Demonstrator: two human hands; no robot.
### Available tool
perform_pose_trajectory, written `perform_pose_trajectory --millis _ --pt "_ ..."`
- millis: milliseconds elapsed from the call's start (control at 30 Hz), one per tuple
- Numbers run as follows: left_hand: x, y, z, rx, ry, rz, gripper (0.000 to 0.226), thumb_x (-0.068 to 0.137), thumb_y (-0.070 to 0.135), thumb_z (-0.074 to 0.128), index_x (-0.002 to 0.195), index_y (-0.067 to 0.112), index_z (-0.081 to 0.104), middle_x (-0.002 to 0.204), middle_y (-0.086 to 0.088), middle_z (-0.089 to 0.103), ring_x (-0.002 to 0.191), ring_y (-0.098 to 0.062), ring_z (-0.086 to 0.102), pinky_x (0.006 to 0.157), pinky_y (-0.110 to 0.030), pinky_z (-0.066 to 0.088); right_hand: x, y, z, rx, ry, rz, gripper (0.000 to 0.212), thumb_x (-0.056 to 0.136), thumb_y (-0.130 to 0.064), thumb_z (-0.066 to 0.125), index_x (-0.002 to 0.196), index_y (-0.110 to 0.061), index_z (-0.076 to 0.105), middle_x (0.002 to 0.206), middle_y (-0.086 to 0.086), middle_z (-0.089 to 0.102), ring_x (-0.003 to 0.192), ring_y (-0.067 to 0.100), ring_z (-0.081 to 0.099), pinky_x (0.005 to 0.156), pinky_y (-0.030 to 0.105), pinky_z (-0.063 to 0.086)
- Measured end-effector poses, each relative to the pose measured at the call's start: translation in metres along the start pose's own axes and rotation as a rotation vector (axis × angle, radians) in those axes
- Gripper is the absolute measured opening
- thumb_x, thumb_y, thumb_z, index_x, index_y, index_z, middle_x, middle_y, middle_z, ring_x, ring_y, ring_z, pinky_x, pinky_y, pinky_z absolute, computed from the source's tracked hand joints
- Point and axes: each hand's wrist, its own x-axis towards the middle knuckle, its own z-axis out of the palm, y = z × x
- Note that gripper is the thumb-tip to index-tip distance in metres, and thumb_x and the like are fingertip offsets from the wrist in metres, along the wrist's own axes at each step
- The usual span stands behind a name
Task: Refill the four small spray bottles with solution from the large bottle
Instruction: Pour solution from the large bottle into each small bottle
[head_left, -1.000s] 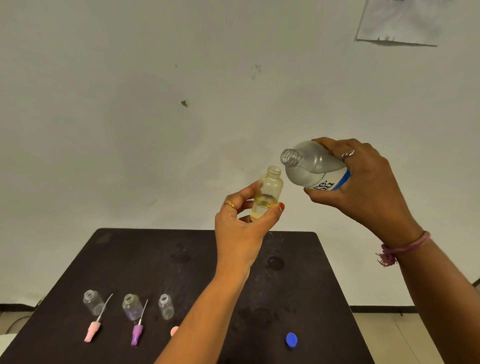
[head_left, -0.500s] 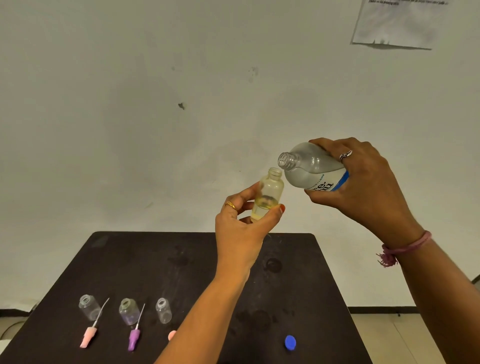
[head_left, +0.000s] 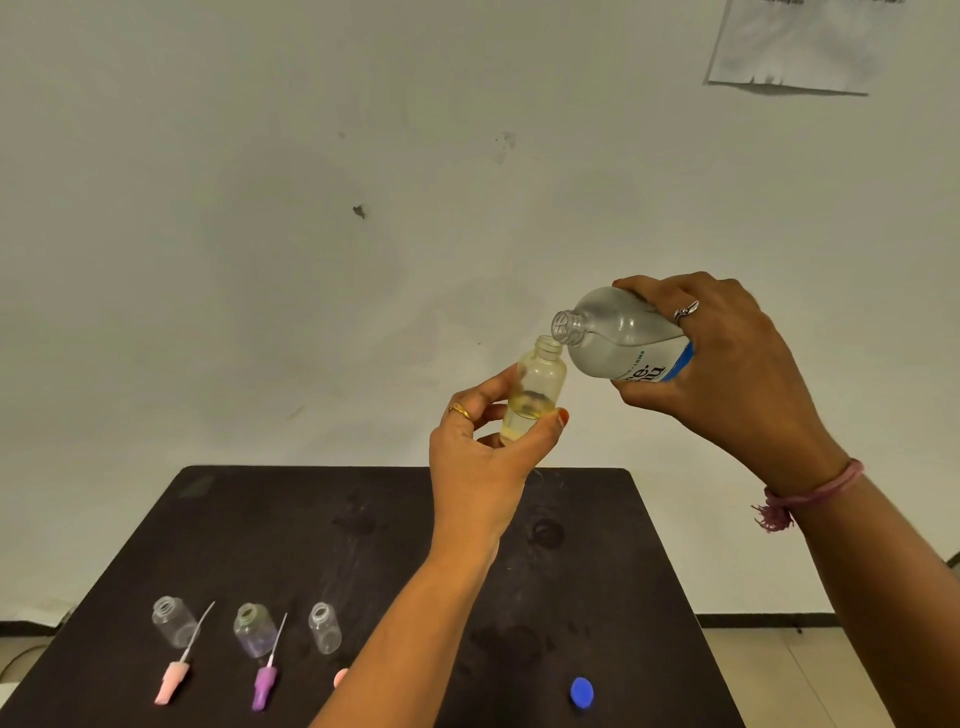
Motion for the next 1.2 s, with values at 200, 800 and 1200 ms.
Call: perform_pose_trajectory --millis 200,800,1200 --pt "0.0024 -0.0008 0.0013 -0.002 0.005 0.0 0.041 0.069 0.021 0.084 0.098 0.041 0.063 0.105 0.007 0.066 0.089 0.0 0.063 0.06 -0.008 0.048 0.0022 0.001 -0.0007 -0.007 0.0 0.001 0.078 0.06 -0.022 0.087 0.13 -0.016 0.054 0.116 0.013 0.061 0.102 0.034 0.054 0.081 0.036 0.04" --pt "0.0032 -0.0015 0.0022 -0.008 0.009 -0.006 0.043 0.069 0.023 0.084 0.104 0.037 0.063 0.104 0.01 0.067 0.091 0.001 0.063 0.061 -0.008 0.049 0.003 0.0008 -0.0016 -0.011 0.008 -0.02 0.078 0.059 -0.02 0.088 0.13 -0.013 0.055 0.115 0.016 0.061 0.101 0.037 0.055 0.08 0.044 0.047" --pt "0.0023 -0.0008 0.0026 -0.021 0.002 -0.003 0.042 0.069 0.022 0.083 0.1 0.04 0.063 0.105 0.01 0.067 0.092 0.001 0.063 0.062 -0.008 0.049 0.003 0.0004 -0.0032 -0.016 0.011 -0.024 0.078 0.059 -0.02 0.088 0.129 -0.014 0.055 0.115 0.015 0.061 0.101 0.036 0.055 0.079 0.041 0.045"
